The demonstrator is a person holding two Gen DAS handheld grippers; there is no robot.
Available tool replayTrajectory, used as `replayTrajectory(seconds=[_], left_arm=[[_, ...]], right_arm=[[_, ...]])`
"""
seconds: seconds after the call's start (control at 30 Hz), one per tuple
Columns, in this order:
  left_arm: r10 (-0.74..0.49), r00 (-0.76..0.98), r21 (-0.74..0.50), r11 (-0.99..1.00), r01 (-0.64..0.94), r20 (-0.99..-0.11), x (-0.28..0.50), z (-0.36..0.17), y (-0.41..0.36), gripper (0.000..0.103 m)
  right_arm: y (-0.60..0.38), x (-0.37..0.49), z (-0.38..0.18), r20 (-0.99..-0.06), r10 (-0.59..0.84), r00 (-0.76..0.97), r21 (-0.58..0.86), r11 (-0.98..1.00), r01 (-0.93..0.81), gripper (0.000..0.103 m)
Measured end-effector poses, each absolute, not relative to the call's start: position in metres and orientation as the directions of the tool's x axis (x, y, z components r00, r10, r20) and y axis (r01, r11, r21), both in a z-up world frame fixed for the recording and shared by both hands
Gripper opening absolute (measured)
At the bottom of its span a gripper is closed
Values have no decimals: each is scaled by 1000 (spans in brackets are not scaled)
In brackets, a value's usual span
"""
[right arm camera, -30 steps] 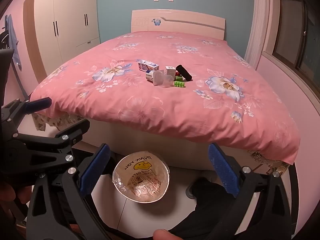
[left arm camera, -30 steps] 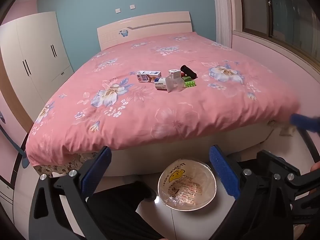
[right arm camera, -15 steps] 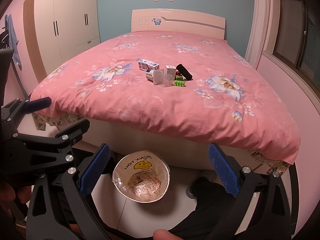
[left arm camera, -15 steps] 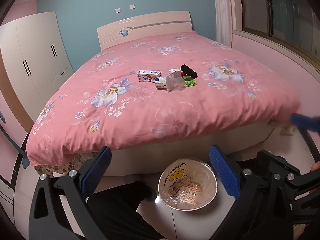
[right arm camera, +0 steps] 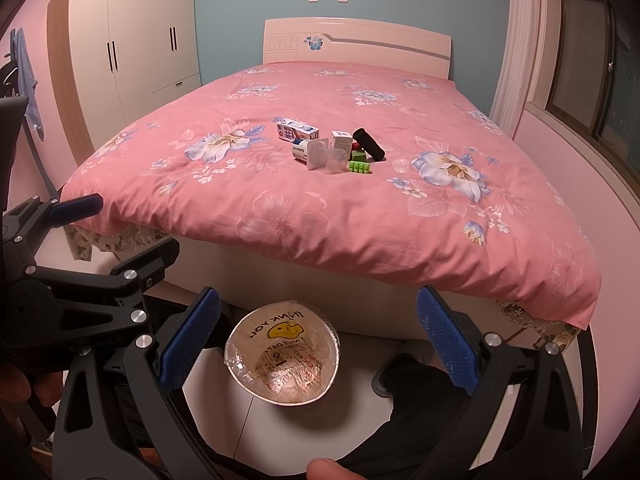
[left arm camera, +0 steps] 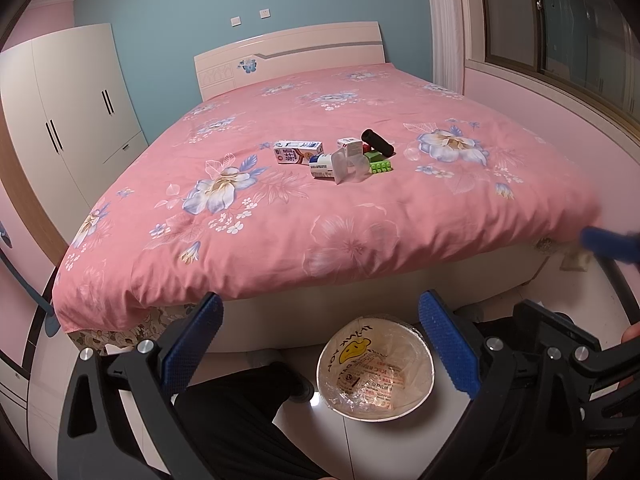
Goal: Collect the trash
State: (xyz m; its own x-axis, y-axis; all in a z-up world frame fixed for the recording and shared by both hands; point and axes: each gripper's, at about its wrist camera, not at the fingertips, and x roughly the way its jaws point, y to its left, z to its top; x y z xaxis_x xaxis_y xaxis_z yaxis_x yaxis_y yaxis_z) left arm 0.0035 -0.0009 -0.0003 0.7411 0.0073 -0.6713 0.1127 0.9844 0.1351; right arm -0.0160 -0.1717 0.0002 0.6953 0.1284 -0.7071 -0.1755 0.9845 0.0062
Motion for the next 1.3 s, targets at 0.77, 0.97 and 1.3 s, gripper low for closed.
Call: replayTrajectory(seconds=[0.77,0.97,1.3], left_arm=[[9,741,137,984,113,-672,4,0,-1,100],[9,740,138,984,113,-673,3,1,-1,100],[10,739,138,984,113,-674,1,-2,2,100]], right_arm=[[-172,-16,0,-708,128,695,6,984,-176,96],[-171,-16,0,-708,126,695,4,984,-175,96],[-170,-15,-1,-709,126,694,4,985,-175,96]])
